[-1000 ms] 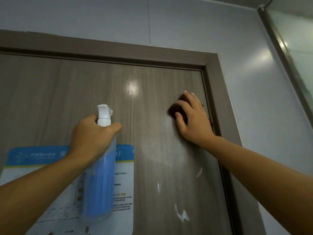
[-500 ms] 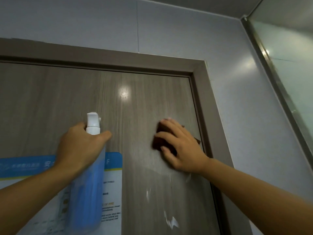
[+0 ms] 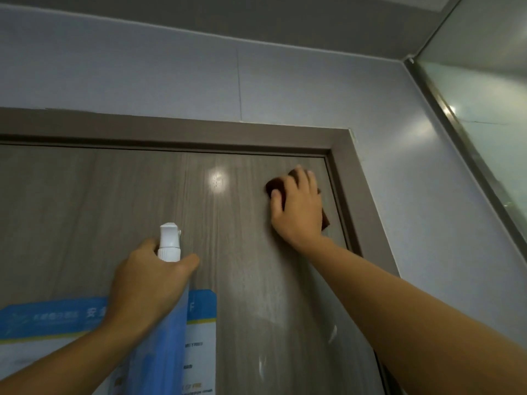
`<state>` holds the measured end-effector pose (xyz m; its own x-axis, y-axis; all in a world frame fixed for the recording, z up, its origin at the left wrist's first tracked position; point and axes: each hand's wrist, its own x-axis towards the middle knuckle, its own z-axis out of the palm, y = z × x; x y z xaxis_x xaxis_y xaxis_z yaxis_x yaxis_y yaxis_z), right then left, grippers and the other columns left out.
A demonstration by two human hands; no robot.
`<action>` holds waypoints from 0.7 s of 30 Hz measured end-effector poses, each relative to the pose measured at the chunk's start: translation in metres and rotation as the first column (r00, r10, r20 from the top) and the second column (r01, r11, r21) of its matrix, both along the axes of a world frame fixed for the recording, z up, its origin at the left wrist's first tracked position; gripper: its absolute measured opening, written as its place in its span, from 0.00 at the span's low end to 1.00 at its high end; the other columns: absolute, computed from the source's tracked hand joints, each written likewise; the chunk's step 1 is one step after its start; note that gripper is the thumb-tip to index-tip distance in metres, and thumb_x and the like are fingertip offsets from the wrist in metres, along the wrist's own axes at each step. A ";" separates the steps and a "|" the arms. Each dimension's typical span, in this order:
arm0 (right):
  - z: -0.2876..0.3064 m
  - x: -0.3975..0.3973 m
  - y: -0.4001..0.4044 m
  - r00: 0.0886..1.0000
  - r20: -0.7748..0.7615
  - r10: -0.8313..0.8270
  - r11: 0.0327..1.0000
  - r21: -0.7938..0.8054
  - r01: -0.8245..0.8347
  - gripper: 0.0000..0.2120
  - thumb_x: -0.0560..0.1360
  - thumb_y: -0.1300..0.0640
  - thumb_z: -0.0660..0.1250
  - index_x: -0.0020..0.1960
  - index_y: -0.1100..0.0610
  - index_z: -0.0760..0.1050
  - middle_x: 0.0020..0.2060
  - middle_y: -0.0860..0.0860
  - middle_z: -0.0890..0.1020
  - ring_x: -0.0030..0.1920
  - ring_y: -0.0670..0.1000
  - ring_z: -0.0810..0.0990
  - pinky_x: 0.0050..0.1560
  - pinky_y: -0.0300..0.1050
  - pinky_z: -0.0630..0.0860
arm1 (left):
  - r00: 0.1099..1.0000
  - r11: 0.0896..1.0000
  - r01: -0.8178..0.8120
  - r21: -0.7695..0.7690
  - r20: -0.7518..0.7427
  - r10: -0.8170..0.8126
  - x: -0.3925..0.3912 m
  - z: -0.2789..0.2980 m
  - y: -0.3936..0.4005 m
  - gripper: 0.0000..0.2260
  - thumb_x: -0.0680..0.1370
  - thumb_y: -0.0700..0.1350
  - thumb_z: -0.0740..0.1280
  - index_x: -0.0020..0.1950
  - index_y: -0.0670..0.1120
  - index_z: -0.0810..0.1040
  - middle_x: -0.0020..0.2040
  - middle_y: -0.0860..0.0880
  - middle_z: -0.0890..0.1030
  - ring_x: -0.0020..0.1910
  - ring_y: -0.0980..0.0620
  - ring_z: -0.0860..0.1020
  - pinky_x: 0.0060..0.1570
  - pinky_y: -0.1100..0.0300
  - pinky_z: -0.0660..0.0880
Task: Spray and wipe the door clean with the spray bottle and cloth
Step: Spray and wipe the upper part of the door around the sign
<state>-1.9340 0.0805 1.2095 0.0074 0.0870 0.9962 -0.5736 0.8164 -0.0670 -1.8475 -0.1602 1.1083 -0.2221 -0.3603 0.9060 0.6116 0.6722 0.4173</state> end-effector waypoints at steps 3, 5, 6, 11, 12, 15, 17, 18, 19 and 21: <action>-0.036 0.000 0.004 0.995 -0.058 0.077 0.935 0.352 -0.051 0.20 0.82 0.44 0.60 0.71 0.47 0.71 0.81 0.49 0.61 0.83 0.53 0.52 0.80 0.58 0.56 | 1.000 1.000 0.018 0.009 0.007 -0.018 0.000 0.001 -0.001 0.10 0.73 0.44 0.76 0.41 0.44 0.76 0.34 0.46 0.79 0.31 0.49 0.77 0.29 0.59 0.69; -0.053 -0.002 0.015 0.992 -0.070 0.107 0.887 0.457 -0.063 0.19 0.81 0.43 0.61 0.71 0.46 0.71 0.80 0.47 0.62 0.82 0.50 0.54 0.79 0.55 0.57 | 0.999 0.999 0.034 0.025 0.015 -0.034 0.001 0.001 -0.002 0.10 0.72 0.44 0.76 0.40 0.44 0.75 0.32 0.46 0.78 0.30 0.50 0.76 0.29 0.59 0.68; -0.057 -0.002 0.022 0.992 -0.069 0.105 0.884 0.464 -0.061 0.19 0.81 0.43 0.61 0.70 0.46 0.71 0.80 0.47 0.62 0.82 0.50 0.55 0.79 0.56 0.59 | 0.999 0.999 0.041 0.030 0.016 -0.042 0.001 0.001 -0.001 0.11 0.72 0.44 0.76 0.40 0.44 0.75 0.32 0.47 0.78 0.29 0.50 0.76 0.29 0.59 0.68; -0.027 -0.003 0.028 0.999 -0.031 0.023 0.988 0.151 -0.019 0.19 0.82 0.47 0.64 0.71 0.52 0.73 0.78 0.53 0.64 0.80 0.57 0.59 0.78 0.62 0.63 | 0.999 0.999 0.030 0.017 0.017 -0.030 0.003 0.001 0.000 0.10 0.72 0.45 0.76 0.39 0.44 0.75 0.32 0.48 0.78 0.29 0.52 0.76 0.28 0.60 0.68; -0.015 -0.002 0.025 1.000 -0.006 0.005 0.999 0.050 -0.005 0.19 0.82 0.47 0.63 0.71 0.53 0.72 0.79 0.54 0.64 0.80 0.58 0.59 0.78 0.62 0.62 | 0.999 0.999 0.028 0.014 0.018 -0.029 0.003 0.001 0.000 0.10 0.72 0.45 0.76 0.40 0.44 0.75 0.33 0.48 0.78 0.30 0.51 0.76 0.29 0.60 0.68; 0.022 0.004 0.008 0.997 0.076 -0.007 0.979 -0.201 0.022 0.21 0.83 0.47 0.60 0.72 0.56 0.70 0.79 0.57 0.62 0.81 0.61 0.55 0.79 0.62 0.58 | 1.000 1.000 0.021 0.008 0.022 -0.022 0.002 0.001 -0.001 0.11 0.72 0.46 0.76 0.41 0.45 0.75 0.34 0.47 0.79 0.31 0.51 0.77 0.30 0.60 0.69; 0.042 0.012 -0.011 0.992 0.128 0.017 0.944 -0.330 0.026 0.21 0.84 0.47 0.59 0.73 0.56 0.69 0.80 0.59 0.61 0.81 0.63 0.54 0.79 0.63 0.57 | 1.000 1.000 0.006 0.008 0.023 -0.006 0.002 0.001 -0.001 0.11 0.72 0.47 0.76 0.42 0.46 0.75 0.35 0.47 0.79 0.32 0.50 0.78 0.30 0.59 0.69; 0.049 0.015 -0.021 0.991 0.135 0.019 0.931 -0.363 0.032 0.21 0.84 0.48 0.58 0.74 0.55 0.68 0.80 0.59 0.60 0.81 0.64 0.53 0.78 0.64 0.56 | 1.000 1.000 -0.003 0.013 0.020 0.002 0.002 0.001 0.000 0.11 0.72 0.47 0.76 0.43 0.46 0.75 0.35 0.47 0.79 0.32 0.50 0.78 0.30 0.59 0.69; 0.054 0.017 -0.031 0.992 0.129 0.016 0.930 -0.366 0.033 0.21 0.84 0.48 0.58 0.74 0.55 0.68 0.81 0.59 0.59 0.81 0.64 0.53 0.78 0.64 0.55 | 1.000 1.000 -0.009 0.018 0.018 0.009 0.001 0.001 0.000 0.11 0.72 0.47 0.76 0.43 0.46 0.75 0.35 0.47 0.79 0.32 0.50 0.78 0.30 0.59 0.69; 0.056 0.019 -0.047 0.996 0.083 0.014 0.962 -0.273 0.009 0.20 0.84 0.48 0.58 0.73 0.54 0.69 0.81 0.58 0.59 0.81 0.64 0.52 0.79 0.64 0.54 | 1.000 1.000 -0.009 0.019 0.020 0.009 0.002 0.002 0.001 0.12 0.72 0.48 0.76 0.42 0.46 0.74 0.35 0.48 0.79 0.32 0.50 0.78 0.30 0.59 0.68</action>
<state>-1.9147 0.0332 1.2659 -0.0755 0.3555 0.9316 -0.5582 0.7591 -0.3349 -1.8460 -0.1592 1.1099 -0.2364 -0.3796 0.8944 0.5972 0.6693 0.4420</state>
